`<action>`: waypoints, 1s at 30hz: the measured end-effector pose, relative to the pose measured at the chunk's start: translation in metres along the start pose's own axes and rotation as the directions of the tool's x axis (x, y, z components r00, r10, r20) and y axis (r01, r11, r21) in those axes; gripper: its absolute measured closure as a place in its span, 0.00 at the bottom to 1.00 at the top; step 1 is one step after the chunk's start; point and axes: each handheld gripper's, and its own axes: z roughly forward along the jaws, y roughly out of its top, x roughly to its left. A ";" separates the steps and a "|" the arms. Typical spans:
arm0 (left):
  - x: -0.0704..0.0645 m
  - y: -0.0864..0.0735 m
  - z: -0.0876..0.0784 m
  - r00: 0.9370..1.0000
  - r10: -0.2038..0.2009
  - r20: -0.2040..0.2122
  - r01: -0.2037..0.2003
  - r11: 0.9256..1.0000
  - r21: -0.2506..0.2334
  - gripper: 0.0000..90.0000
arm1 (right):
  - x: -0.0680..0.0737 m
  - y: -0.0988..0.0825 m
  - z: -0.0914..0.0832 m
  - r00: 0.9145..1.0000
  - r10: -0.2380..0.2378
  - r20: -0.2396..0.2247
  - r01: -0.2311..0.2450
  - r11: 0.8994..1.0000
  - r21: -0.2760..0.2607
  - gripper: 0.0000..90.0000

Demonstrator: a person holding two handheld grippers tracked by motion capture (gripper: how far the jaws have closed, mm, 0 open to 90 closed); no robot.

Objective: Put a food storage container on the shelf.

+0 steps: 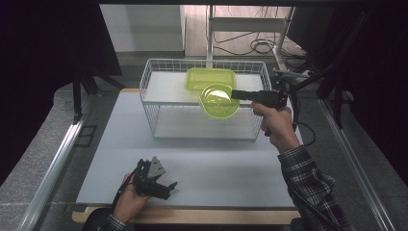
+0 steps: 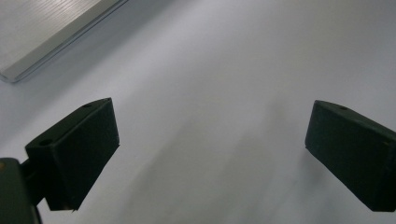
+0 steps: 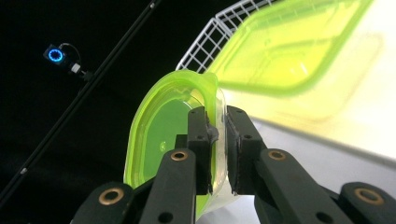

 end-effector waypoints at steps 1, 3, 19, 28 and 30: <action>0.000 0.000 0.000 1.000 -0.001 0.000 0.001 1.000 0.000 0.03 | 0.001 0.002 0.000 1.000 -0.002 0.001 0.002 1.000 -0.005 0.90; 0.000 0.000 0.000 1.000 -0.001 0.000 0.001 1.000 0.002 0.03 | 0.004 0.008 0.001 1.000 -0.010 0.008 0.010 1.000 -0.023 0.90; 0.000 0.000 -0.001 1.000 -0.002 0.001 0.002 1.000 -0.003 0.03 | 0.012 0.038 0.018 0.997 -0.035 0.074 0.042 0.994 -0.099 0.90; 0.001 0.000 -0.001 1.000 0.001 0.002 -0.001 1.000 -0.003 0.03 | 0.017 0.056 0.030 0.990 -0.047 0.134 0.064 0.989 -0.132 0.90; 0.001 0.000 -0.001 1.000 0.002 0.002 -0.002 1.000 -0.003 0.03 | 0.017 0.058 0.033 0.988 -0.044 0.147 0.064 0.989 -0.137 0.90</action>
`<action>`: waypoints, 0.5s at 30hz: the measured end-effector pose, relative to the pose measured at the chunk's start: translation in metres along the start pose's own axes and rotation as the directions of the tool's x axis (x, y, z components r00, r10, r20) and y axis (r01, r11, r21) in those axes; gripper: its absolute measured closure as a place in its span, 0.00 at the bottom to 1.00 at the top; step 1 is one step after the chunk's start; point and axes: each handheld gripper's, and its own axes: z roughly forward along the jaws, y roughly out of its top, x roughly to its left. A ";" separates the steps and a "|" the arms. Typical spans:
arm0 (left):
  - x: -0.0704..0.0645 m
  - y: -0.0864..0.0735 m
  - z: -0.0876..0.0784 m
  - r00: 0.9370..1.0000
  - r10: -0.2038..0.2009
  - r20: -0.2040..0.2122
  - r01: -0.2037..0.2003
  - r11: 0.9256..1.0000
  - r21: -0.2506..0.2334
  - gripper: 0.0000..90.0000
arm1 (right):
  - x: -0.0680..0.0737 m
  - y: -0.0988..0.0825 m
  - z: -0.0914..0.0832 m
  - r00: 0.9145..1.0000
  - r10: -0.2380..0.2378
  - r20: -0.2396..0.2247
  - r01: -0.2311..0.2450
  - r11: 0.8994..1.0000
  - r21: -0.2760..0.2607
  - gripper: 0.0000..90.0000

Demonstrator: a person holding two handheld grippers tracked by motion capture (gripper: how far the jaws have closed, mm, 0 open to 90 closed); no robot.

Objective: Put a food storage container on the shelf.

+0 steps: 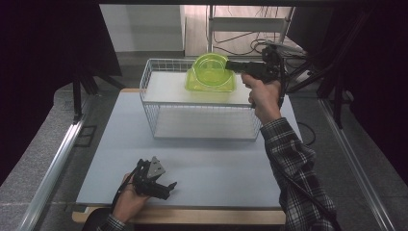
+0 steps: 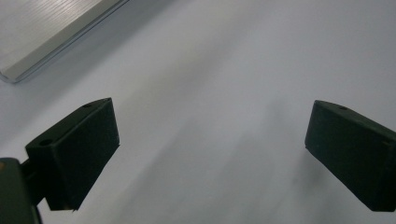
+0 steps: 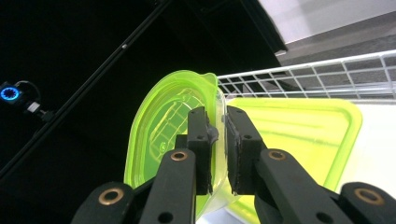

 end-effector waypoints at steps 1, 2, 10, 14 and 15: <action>0.000 0.000 0.000 1.000 0.000 0.001 0.000 1.000 -0.001 0.03 | 0.000 0.001 0.002 1.000 -0.001 0.004 0.001 1.000 0.000 0.90; 0.000 0.000 0.000 1.000 0.000 0.001 0.000 1.000 -0.001 0.03 | -0.001 0.002 0.004 1.000 -0.002 0.013 0.003 1.000 -0.003 0.90; 0.000 0.000 0.000 1.000 0.002 0.003 -0.002 1.000 0.000 0.03 | -0.006 0.008 0.015 0.998 0.011 0.063 -0.011 1.000 -0.013 0.90; 0.000 0.000 0.000 1.000 0.004 0.003 -0.004 1.000 -0.002 0.03 | -0.008 0.010 0.018 0.997 0.019 0.080 -0.018 1.000 -0.018 0.90; 0.000 0.000 0.000 1.000 0.005 0.003 -0.005 1.000 -0.001 0.03 | -0.008 0.011 0.018 0.996 0.020 0.082 -0.018 1.000 -0.018 0.89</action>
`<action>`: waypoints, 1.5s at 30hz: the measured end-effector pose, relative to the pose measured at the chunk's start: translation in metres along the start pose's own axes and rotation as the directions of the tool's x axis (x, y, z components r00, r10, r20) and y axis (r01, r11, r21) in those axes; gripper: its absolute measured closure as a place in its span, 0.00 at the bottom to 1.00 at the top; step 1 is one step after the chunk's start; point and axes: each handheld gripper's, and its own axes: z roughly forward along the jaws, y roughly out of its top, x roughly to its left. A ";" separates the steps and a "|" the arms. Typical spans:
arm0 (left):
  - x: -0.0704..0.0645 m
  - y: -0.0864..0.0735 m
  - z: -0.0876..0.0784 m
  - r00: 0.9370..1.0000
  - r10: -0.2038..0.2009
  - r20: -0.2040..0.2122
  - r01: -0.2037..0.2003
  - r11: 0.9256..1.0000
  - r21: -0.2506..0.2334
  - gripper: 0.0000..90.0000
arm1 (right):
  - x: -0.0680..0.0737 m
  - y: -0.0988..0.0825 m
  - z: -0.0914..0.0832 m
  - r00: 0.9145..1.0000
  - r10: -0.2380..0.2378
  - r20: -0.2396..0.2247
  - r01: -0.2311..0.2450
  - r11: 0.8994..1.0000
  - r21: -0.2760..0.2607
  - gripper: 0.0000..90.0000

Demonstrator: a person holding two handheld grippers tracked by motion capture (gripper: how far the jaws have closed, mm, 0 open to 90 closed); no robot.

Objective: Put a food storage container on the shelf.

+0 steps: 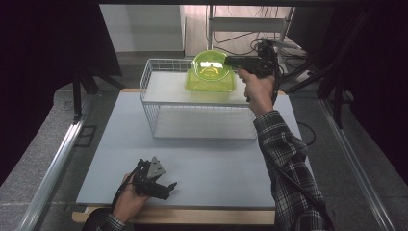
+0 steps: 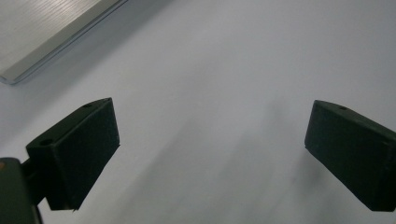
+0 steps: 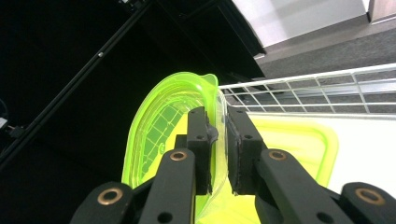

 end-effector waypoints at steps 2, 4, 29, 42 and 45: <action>0.000 0.000 0.000 1.000 0.001 0.000 -0.001 1.000 0.000 0.03 | 0.001 0.000 0.001 1.000 -0.008 0.017 0.008 1.000 -0.002 0.88; 0.000 0.000 0.000 1.000 0.003 0.001 -0.003 1.000 0.000 0.03 | 0.004 0.001 0.003 0.998 -0.025 0.059 0.025 1.000 -0.005 0.87; 0.000 0.000 -0.001 1.000 -0.004 0.003 0.004 1.000 -0.006 0.03 | 0.002 0.003 -0.003 0.982 -0.158 0.105 0.156 0.987 0.027 0.38; 0.000 0.001 -0.001 1.000 0.000 0.001 0.000 1.000 -0.012 0.03 | 0.003 -0.008 -0.011 0.971 -0.227 0.080 0.222 0.973 0.068 0.23; 0.000 0.001 -0.001 1.000 0.003 0.000 -0.003 1.000 -0.012 0.03 | 0.003 -0.011 -0.012 0.969 -0.238 0.072 0.233 0.970 0.069 0.21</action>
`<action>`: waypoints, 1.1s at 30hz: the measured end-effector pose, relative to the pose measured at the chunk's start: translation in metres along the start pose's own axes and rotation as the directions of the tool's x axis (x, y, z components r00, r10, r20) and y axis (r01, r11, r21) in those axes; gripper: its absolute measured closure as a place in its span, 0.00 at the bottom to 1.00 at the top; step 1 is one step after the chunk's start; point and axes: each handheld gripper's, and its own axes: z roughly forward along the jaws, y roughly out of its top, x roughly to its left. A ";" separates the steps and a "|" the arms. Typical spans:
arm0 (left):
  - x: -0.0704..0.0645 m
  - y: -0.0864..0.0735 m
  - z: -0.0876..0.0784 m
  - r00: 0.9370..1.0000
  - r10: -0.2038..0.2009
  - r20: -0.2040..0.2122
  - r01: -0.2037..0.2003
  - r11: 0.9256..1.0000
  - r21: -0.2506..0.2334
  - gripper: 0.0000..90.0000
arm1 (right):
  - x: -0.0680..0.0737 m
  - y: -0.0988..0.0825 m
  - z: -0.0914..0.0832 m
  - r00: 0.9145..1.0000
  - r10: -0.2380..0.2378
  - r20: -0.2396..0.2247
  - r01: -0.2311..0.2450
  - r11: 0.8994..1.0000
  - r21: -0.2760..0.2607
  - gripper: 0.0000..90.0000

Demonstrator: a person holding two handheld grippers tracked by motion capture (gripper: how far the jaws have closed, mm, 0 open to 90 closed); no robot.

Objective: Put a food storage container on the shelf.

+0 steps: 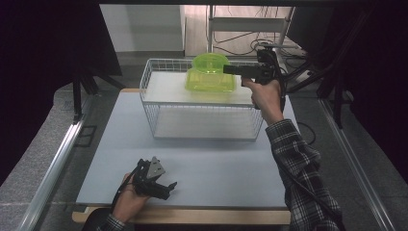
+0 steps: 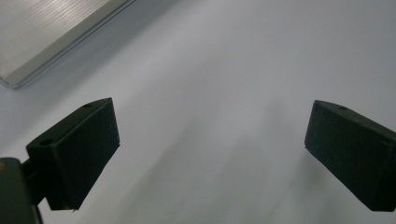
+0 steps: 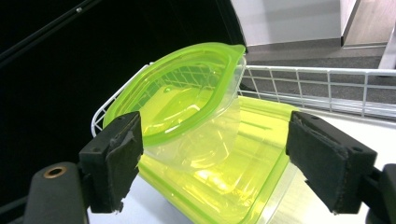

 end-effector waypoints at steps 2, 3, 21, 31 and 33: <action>0.000 0.000 0.000 1.000 -0.003 0.001 0.003 1.000 0.000 0.03 | 0.001 -0.002 -0.001 1.000 -0.006 -0.003 0.006 1.000 0.006 0.20; 0.000 0.000 0.000 1.000 -0.003 0.001 0.003 1.000 0.000 0.03 | 0.001 -0.003 -0.002 1.000 -0.012 -0.006 0.012 1.000 0.006 0.20; -0.001 0.000 0.000 1.000 0.007 0.001 -0.007 1.000 0.008 0.03 | 0.004 -0.023 -0.017 0.996 -0.086 -0.016 0.087 0.996 0.011 0.12; -0.002 0.000 0.002 1.000 0.015 0.008 -0.015 1.000 0.013 0.03 | 0.008 -0.043 -0.019 0.982 -0.188 -0.010 0.188 0.980 0.065 0.05; -0.002 0.000 0.002 1.000 0.015 0.007 -0.015 1.000 0.011 0.03 | 0.010 -0.046 -0.019 0.978 -0.207 -0.005 0.206 0.975 0.077 0.05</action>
